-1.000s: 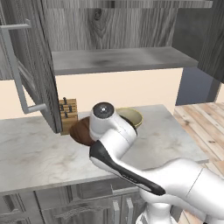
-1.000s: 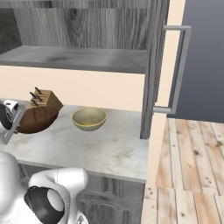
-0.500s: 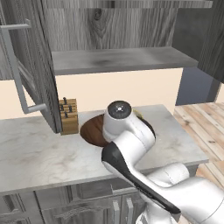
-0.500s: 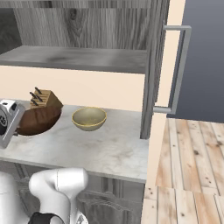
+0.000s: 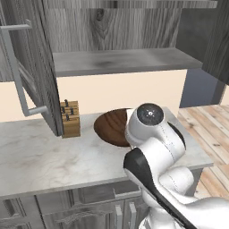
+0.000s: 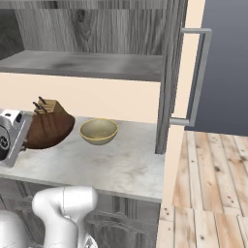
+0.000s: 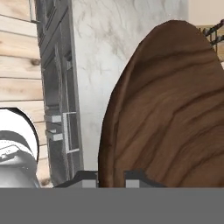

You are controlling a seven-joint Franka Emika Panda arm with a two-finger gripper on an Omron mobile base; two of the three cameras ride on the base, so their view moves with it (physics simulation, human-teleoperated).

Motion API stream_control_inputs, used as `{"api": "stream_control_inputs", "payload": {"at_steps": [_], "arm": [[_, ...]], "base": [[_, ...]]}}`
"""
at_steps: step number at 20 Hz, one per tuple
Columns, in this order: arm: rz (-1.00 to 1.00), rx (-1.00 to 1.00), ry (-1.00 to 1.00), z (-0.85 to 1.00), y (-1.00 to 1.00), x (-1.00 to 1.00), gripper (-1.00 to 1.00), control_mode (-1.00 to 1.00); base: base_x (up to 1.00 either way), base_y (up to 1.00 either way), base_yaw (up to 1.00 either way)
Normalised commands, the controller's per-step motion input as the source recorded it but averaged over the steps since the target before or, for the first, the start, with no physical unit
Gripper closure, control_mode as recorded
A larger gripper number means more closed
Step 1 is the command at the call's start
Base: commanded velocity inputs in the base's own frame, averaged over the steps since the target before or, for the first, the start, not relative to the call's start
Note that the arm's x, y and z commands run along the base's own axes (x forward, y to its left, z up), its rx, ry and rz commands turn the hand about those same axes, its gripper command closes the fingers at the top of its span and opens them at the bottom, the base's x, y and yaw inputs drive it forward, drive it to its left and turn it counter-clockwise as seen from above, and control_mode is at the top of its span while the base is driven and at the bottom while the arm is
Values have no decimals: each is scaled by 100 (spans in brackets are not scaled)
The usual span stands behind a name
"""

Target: Open the cabinet. Pick the bowls from the counter and place them in the cabinet. Then close the cabinet.

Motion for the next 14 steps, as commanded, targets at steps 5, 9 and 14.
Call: {"api": "stream_control_inputs", "payload": {"at_steps": [5,9,14], "arm": [[1,0,0,57,-18,-42,100,-100],[3,0,0,63,-7,-43,100,-100],[0,0,0,52,-4,-38,100,-100]], "base": [[0,0,0],[0,0,0],[0,0,0]]}}
